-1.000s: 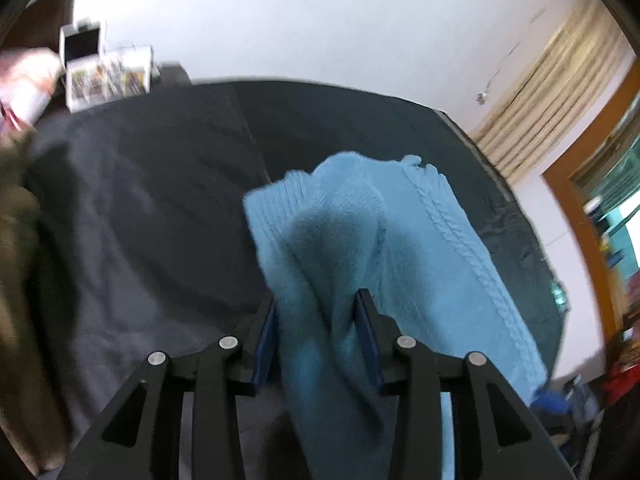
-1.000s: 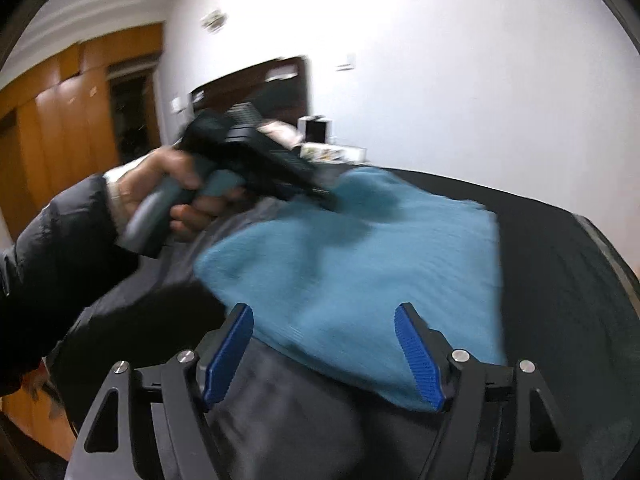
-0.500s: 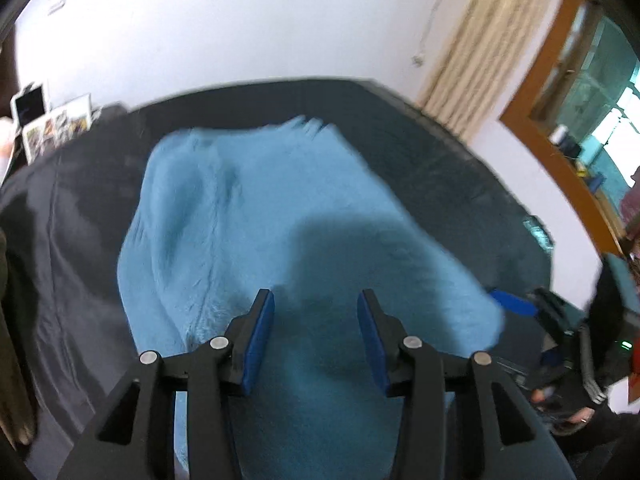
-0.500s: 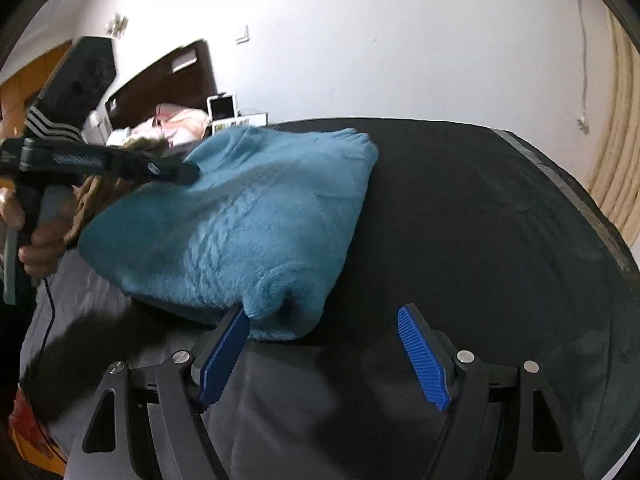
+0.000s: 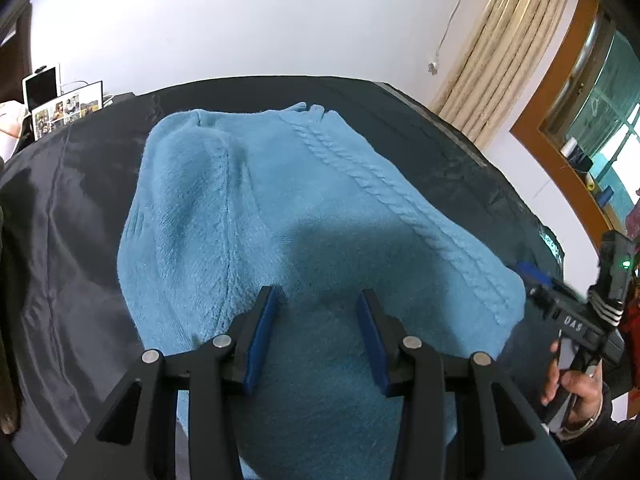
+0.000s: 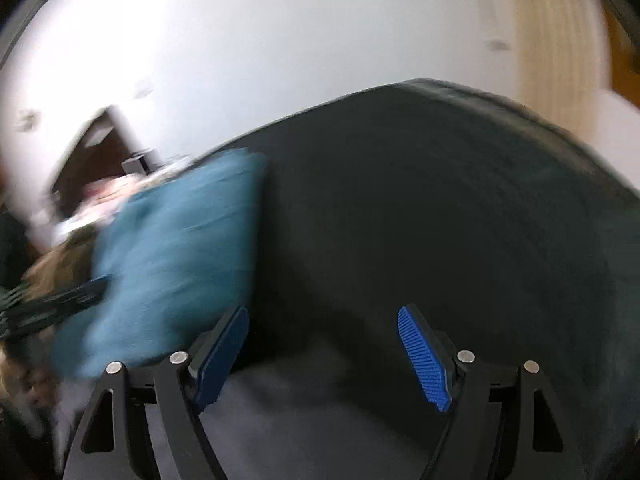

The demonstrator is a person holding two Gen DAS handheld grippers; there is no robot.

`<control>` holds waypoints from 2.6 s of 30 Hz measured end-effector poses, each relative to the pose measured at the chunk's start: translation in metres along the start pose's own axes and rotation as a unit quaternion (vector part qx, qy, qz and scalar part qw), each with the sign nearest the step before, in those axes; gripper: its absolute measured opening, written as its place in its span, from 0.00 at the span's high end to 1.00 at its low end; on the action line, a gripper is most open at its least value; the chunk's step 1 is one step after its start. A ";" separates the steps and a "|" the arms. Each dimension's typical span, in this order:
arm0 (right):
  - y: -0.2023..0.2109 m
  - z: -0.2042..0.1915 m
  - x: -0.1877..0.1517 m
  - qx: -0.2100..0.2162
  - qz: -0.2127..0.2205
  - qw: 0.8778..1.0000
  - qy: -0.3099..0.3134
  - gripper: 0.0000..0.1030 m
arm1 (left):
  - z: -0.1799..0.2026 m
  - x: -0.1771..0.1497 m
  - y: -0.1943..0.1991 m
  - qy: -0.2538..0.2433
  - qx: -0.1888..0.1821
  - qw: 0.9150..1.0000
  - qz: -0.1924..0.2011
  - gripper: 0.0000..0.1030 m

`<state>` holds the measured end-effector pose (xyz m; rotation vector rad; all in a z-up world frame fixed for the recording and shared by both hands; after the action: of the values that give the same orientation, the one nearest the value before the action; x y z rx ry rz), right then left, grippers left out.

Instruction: Fold clothes

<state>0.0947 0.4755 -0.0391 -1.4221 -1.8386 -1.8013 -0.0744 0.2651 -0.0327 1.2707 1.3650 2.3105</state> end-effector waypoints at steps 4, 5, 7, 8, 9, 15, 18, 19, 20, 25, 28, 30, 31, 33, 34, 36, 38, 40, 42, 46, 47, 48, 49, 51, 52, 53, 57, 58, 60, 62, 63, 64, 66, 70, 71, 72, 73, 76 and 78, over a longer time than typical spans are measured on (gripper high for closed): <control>0.029 -0.016 0.015 0.054 0.049 0.997 0.028 0.24 | 0.003 -0.001 0.000 -0.011 0.007 1.000 0.008 0.55; 0.033 -0.023 0.019 0.068 0.058 0.995 0.038 0.24 | 0.002 0.000 -0.001 -0.008 0.004 1.000 0.008 0.55; 0.040 -0.045 0.025 0.099 0.067 0.991 0.066 0.23 | 0.000 0.000 0.000 0.001 -0.005 1.000 0.008 0.55; 0.040 -0.057 0.027 0.116 0.068 0.988 0.079 0.23 | -0.001 0.000 0.000 0.004 -0.008 1.000 0.007 0.55; 0.040 -0.073 0.027 0.137 0.065 0.984 0.097 0.22 | 0.000 0.000 0.000 0.005 -0.008 1.000 0.006 0.55; -0.008 -0.140 0.001 0.165 -0.009 0.963 0.211 0.20 | 0.001 -0.001 0.002 0.009 -0.004 1.000 0.010 0.55; -0.015 -0.147 -0.013 0.131 -0.014 0.959 0.251 0.17 | 0.000 -0.002 0.002 0.017 -0.008 1.000 0.013 0.55; -0.015 -0.148 -0.017 0.123 -0.018 0.958 0.260 0.16 | 0.000 -0.002 0.002 0.018 -0.007 1.000 0.013 0.55; -0.015 -0.148 -0.020 0.115 -0.023 0.956 0.267 0.14 | 0.001 -0.001 0.001 0.018 -0.005 1.000 0.012 0.55; -0.018 -0.141 -0.030 0.104 -0.025 0.956 0.274 0.10 | 0.001 -0.003 0.001 0.022 0.001 1.000 0.013 0.55; -0.023 -0.140 -0.028 0.116 -0.029 0.956 0.268 0.08 | 0.000 -0.004 0.002 0.027 0.001 1.000 0.015 0.55; -0.022 -0.139 -0.027 0.123 -0.031 0.956 0.264 0.07 | 0.000 -0.004 0.002 0.027 0.005 1.000 0.015 0.55; -0.021 -0.139 -0.028 0.124 -0.031 0.956 0.263 0.06 | 0.001 -0.004 0.002 0.027 0.008 1.000 0.015 0.55; -0.021 -0.141 -0.030 0.120 -0.029 0.956 0.267 0.04 | 0.002 -0.005 0.002 0.028 0.010 0.999 0.016 0.55; -0.021 -0.141 -0.031 0.117 -0.027 0.955 0.270 0.03 | 0.002 -0.005 0.003 0.028 0.011 0.999 0.017 0.55; -0.020 -0.142 -0.033 0.112 -0.025 0.955 0.274 0.02 | 0.002 -0.005 0.005 0.032 0.010 0.999 0.018 0.55; -0.014 -0.142 -0.032 0.109 -0.020 0.956 0.272 0.02 | 0.001 -0.005 0.008 0.043 0.007 0.999 0.020 0.54; -0.005 -0.138 -0.024 0.115 -0.006 0.960 0.255 0.02 | -0.001 -0.004 0.013 0.055 0.002 0.998 0.022 0.53; 0.004 -0.134 -0.015 0.121 0.009 0.964 0.236 0.02 | -0.002 -0.003 0.021 0.065 -0.001 0.997 0.030 0.50; 0.012 -0.127 0.008 0.112 0.051 0.970 0.209 0.02 | -0.002 -0.001 0.029 0.050 0.043 0.997 0.051 0.40; 0.007 -0.128 0.011 0.111 0.045 0.971 0.209 0.02 | -0.003 -0.002 0.025 0.050 0.046 0.997 0.044 0.39; -0.004 -0.129 0.010 0.110 0.026 0.971 0.213 0.02 | -0.004 -0.003 0.020 0.051 0.051 0.997 0.040 0.39; -0.018 -0.131 0.007 0.107 0.001 0.970 0.218 0.02 | -0.005 -0.004 0.015 0.052 0.056 0.996 0.037 0.40; -0.044 -0.132 -0.005 0.086 -0.036 0.968 0.235 0.00 | -0.003 -0.005 0.012 0.042 0.066 0.996 0.042 0.39; -0.049 -0.132 -0.009 0.083 -0.042 0.967 0.237 0.00 | -0.003 -0.005 0.011 0.039 0.071 0.996 0.045 0.39; -0.049 -0.131 -0.010 0.087 -0.040 0.967 0.235 0.00 | -0.002 -0.006 0.010 0.038 0.074 0.995 0.047 0.39; -0.051 -0.128 -0.016 0.091 -0.044 0.966 0.237 0.00 | -0.003 -0.007 0.008 0.047 0.077 0.995 0.051 0.38; -0.051 -0.128 -0.018 0.091 -0.043 0.966 0.238 0.00 | -0.002 -0.007 0.008 0.045 0.079 0.995 0.052 0.37; -0.050 -0.126 -0.020 0.092 -0.043 0.966 0.237 0.00 | 0.000 -0.007 0.007 0.036 0.088 0.994 0.053 0.37; -0.047 -0.125 -0.020 0.094 -0.044 0.967 0.234 0.00 | 0.002 -0.008 0.007 0.026 0.097 0.993 0.054 0.36; -0.043 -0.123 -0.019 0.096 -0.043 0.968 0.228 0.00 | 0.002 -0.008 0.007 0.025 0.097 0.993 0.055 0.36; -0.036 -0.121 -0.017 0.101 -0.039 0.970 0.219 0.00 | 0.002 -0.007 0.007 0.027 0.096 0.994 0.055 0.36; -0.022 -0.118 -0.013 0.112 -0.026 0.972 0.205 0.00 | 0.001 -0.007 0.008 0.033 0.092 0.994 0.055 0.36; -0.004 -0.115 -0.014 0.131 -0.009 0.972 0.195 0.00 | 0.002 -0.007 0.009 0.045 0.088 0.993 0.056 0.34; -0.007 -0.118 -0.015 0.135 -0.019 0.971 0.199 0.00 | 0.003 -0.007 0.009 0.046 0.089 0.993 0.057 0.34; -0.010 -0.121 -0.016 0.139 -0.029 0.969 0.202 0.00 | 0.004 -0.008 0.009 0.049 0.091 0.993 0.060 0.34; -0.015 -0.123 -0.017 0.129 -0.039 0.968 0.213 0.00 | 0.004 -0.008 0.009 0.051 0.095 0.992 0.064 0.33; -0.040 -0.128 -0.018 0.090 -0.059 0.962 0.252 0.00 | 0.005 -0.008 0.007 0.054 0.100 0.991 0.068 0.31; -0.054 -0.124 -0.010 0.098 -0.071 0.965 0.234 0.00 | 0.005 -0.005 0.004 0.062 0.107 0.990 0.068 0.30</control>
<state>0.0040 0.3757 -0.0522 -0.7303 -1.8298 -1.7652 -0.0670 0.2632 -0.0309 1.3381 1.6543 2.4226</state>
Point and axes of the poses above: each gripper's, at about its wrist camera, not at the fingertips, and y roughly against the way its jaws point, z to its right, x to its top, the point moved 4 cm from there along -y, roughly the way its jaws point, and after that the axes turned 3 degrees about x, right-handed, at the moved point
